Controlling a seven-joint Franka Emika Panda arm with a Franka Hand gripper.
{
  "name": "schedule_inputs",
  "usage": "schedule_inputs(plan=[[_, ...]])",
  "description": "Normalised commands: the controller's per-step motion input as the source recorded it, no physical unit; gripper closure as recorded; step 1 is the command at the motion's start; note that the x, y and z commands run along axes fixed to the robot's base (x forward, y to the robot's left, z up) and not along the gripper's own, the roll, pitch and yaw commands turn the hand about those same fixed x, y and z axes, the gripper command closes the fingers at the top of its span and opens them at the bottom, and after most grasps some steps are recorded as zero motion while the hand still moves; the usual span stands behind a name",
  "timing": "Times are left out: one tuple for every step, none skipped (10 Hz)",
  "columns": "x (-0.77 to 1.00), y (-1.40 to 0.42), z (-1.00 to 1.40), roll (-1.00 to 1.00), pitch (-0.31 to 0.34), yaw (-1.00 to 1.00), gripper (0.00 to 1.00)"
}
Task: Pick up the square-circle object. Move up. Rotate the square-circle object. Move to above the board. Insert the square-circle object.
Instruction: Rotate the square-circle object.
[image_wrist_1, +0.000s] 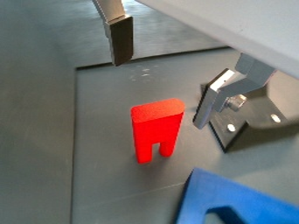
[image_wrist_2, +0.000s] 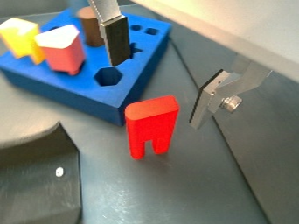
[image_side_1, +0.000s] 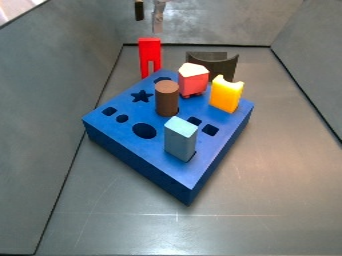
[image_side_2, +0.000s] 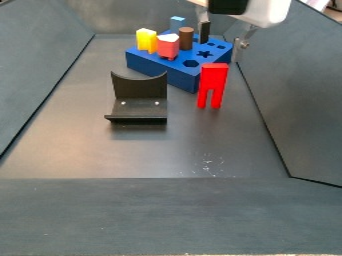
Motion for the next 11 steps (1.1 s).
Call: schedule_inputs(plan=[[0.01, 0.00, -0.01, -0.01, 0.012, 1.00, 0.00], [0.01, 0.00, -0.01, -0.01, 0.013, 1.00, 0.00], [0.01, 0.00, -0.01, -0.01, 0.014, 1.00, 0.00], [0.01, 0.00, -0.01, -0.01, 0.016, 1.00, 0.00], [0.01, 0.00, -0.01, -0.01, 0.017, 1.00, 0.00], [0.01, 0.00, -0.01, -0.01, 0.018, 1.00, 0.00], [0.01, 0.00, -0.01, -0.01, 0.021, 1.00, 0.00], [0.01, 0.00, -0.01, -0.02, 0.024, 1.00, 0.00], [0.01, 0.00, -0.01, -0.02, 0.027, 1.00, 0.00], [0.02, 0.00, -0.01, -0.02, 0.033, 1.00, 0.00], [0.02, 0.00, -0.01, -0.02, 0.037, 1.00, 0.00]])
